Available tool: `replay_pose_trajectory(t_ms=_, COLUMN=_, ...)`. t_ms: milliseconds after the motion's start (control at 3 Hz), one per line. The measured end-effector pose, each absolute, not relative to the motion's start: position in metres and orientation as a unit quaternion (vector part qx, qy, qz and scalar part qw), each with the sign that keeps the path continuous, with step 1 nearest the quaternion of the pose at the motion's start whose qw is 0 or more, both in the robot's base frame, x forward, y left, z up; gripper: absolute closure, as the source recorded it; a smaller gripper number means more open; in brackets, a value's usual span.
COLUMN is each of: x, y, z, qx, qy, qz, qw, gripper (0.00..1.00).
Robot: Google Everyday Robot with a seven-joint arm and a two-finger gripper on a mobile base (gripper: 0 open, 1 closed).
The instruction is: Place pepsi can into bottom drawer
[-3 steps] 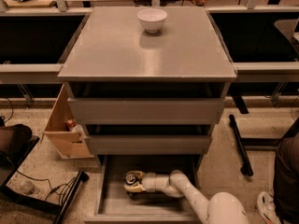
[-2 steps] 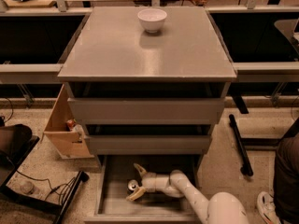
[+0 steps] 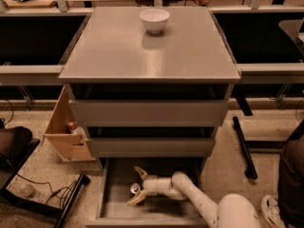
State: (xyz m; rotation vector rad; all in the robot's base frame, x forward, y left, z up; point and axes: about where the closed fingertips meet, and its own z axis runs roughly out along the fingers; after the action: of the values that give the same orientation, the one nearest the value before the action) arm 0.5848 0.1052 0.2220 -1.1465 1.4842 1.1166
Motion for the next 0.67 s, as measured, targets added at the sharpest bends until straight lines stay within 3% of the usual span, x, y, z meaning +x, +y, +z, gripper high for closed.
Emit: replay_pose_trajectory(t_ms=667, x=0.557, y=0.107, z=0.283, qx=-0.521, qy=0.633, qz=0.418, qw=0.391, gripper=0.00)
